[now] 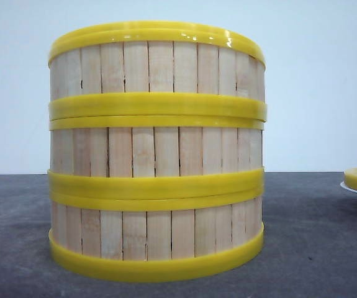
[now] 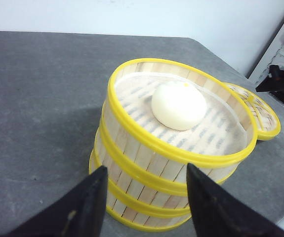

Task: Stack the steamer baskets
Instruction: 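Grasp the woven bamboo lid at its center hub with the right gripper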

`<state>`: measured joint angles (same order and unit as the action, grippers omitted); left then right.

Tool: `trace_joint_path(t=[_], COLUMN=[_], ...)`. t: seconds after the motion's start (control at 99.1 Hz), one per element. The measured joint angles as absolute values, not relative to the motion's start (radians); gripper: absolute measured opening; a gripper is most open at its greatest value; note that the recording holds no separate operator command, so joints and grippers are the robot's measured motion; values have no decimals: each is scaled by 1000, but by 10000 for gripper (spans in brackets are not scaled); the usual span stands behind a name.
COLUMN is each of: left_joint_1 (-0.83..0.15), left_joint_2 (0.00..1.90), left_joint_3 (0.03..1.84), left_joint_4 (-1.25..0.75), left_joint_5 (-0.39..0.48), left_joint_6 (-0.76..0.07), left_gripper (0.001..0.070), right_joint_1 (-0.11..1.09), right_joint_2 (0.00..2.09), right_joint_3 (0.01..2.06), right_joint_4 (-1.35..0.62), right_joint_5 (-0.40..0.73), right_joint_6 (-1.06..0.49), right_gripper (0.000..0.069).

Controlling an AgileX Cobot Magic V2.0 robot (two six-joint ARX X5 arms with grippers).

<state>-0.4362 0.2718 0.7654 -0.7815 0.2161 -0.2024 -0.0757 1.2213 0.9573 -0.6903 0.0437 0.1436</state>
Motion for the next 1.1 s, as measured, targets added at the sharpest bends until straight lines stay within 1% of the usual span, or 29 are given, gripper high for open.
trace_joint_path(t=[0.272,0.424,0.505,0.636,0.858,0.999,1.1], left_joint_1=[-436,-436,-436,-436,-436,-436,-436], left_joint_2=[272,272,272,272,272,272,272], left_joint_3=[765,765,766,765,765,765,765], left_joint_4=[-787,-805,-805,-804,-804,-804,-804], left_joint_5=[216,216,216,216,216,216,216], left_joint_6=[-202,-202,-202,-202,-202,-202,-202], left_gripper=[299,299,299,299,299,299,299], right_joint_1=[-109,-120,-124,-125,-125,-125,-125], right_joint_2=[1314,1331,1335,1341,1369,1371,1377], right_joint_3=[957,957,957,957,957,957,957], right_joint_4=[-667,-660,-657,-650,-643,-638,-635], right_joint_5=[26,24,19,-1,-2,-2,-1], right_joint_6=[148,155,159,163,165,165,165], right_gripper=[319,241,217,207,198,122,89])
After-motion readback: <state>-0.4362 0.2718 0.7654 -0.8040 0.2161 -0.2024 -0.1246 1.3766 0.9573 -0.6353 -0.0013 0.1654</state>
